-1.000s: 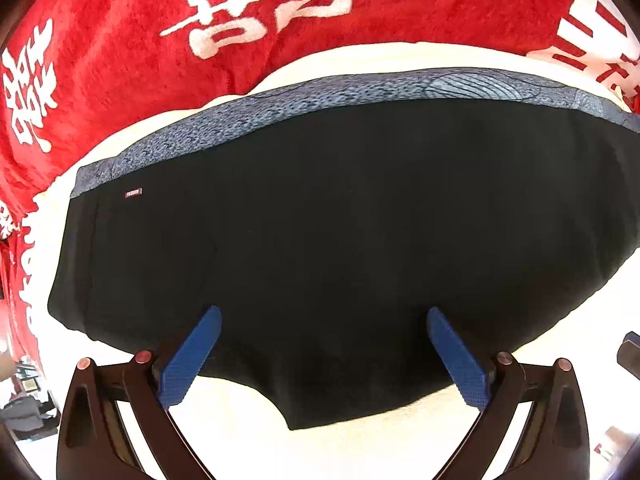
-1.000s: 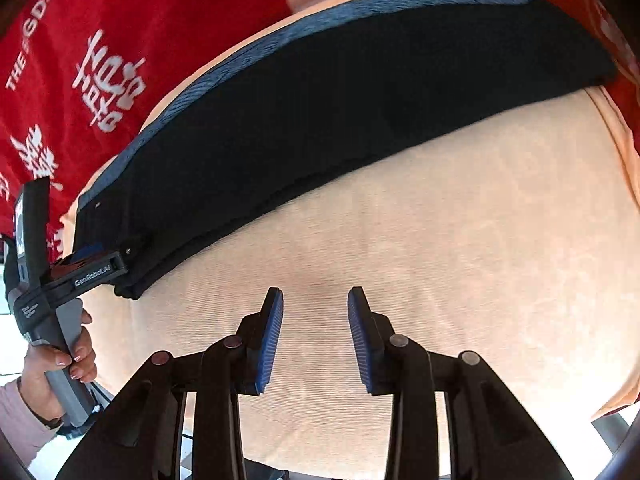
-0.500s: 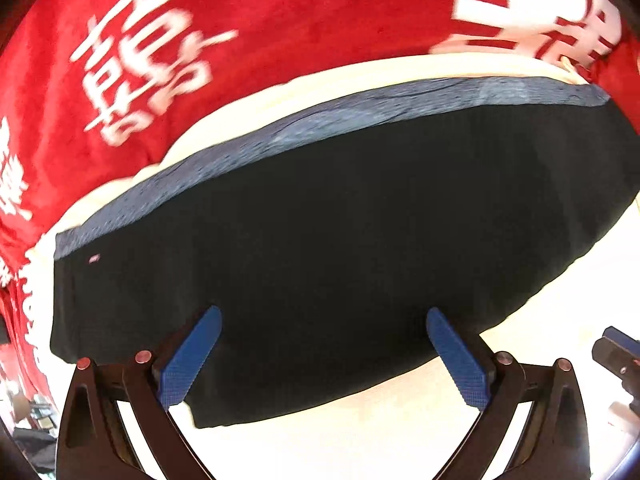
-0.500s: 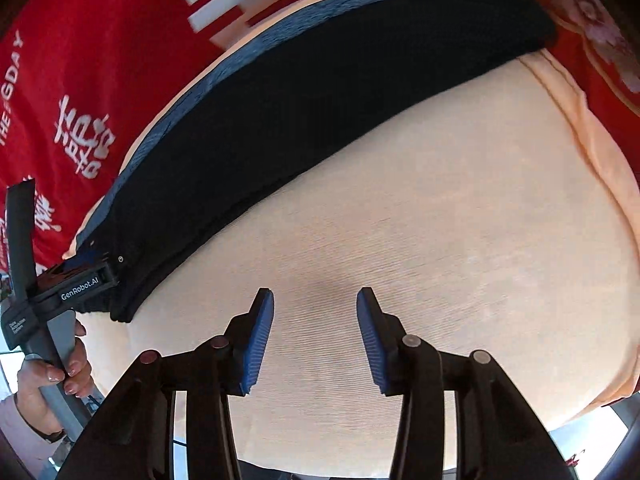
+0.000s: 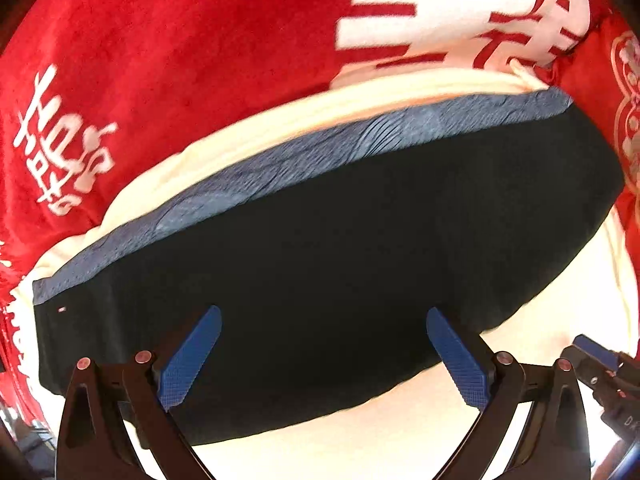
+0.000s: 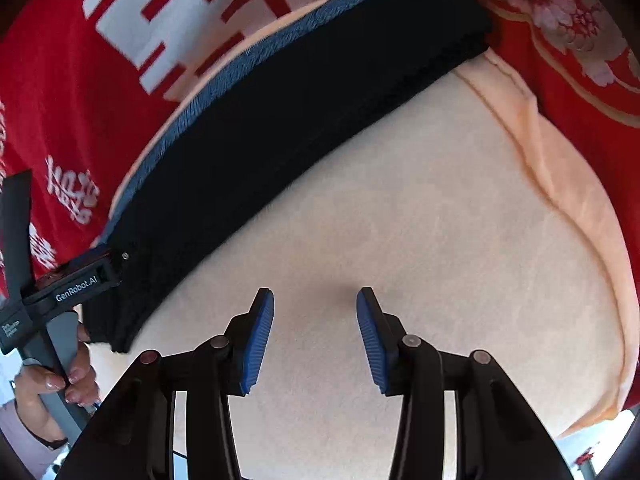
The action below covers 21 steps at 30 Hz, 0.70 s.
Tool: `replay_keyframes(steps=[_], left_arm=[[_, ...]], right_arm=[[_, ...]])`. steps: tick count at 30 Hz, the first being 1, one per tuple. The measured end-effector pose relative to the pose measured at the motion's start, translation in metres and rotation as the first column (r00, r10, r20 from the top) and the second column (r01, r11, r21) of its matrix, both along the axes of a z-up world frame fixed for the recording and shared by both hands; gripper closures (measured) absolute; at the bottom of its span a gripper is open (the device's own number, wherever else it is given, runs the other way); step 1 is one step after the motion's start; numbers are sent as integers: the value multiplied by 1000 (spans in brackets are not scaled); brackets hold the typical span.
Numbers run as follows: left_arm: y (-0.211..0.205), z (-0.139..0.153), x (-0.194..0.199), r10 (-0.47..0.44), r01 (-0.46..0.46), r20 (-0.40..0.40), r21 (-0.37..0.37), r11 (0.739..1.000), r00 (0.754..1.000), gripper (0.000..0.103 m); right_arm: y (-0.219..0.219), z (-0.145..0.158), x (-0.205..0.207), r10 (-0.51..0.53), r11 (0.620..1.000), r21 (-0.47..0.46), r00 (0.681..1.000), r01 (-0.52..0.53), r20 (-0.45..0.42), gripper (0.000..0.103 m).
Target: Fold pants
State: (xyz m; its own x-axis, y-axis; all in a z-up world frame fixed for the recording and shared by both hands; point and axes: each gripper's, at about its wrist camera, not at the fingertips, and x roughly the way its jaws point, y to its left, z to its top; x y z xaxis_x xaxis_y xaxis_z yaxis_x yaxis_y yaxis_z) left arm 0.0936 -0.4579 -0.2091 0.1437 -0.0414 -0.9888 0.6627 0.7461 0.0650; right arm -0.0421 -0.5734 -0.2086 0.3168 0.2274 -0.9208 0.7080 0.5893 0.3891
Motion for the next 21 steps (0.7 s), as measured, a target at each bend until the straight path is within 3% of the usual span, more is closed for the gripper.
replay_keyframes(steps=[4, 9, 15, 21], left_arm=[[-26, 0, 5, 14, -13, 13, -26, 1000, 1000, 0], [-51, 0, 23, 49, -47, 80, -33, 998, 996, 0], [-60, -17, 52, 101, -102, 121, 3, 995, 988, 0], [-66, -33, 67, 131, -132, 105, 4, 991, 986, 0]], right_arm=[[-22, -3, -4, -87, 996, 35, 994, 85, 64, 56], [-40, 3, -2, -117, 993, -20, 988, 120, 102, 56], [-67, 13, 55, -28, 997, -69, 979, 42, 202, 56], [-83, -16, 111, 69, 988, -149, 989, -48, 134, 59]])
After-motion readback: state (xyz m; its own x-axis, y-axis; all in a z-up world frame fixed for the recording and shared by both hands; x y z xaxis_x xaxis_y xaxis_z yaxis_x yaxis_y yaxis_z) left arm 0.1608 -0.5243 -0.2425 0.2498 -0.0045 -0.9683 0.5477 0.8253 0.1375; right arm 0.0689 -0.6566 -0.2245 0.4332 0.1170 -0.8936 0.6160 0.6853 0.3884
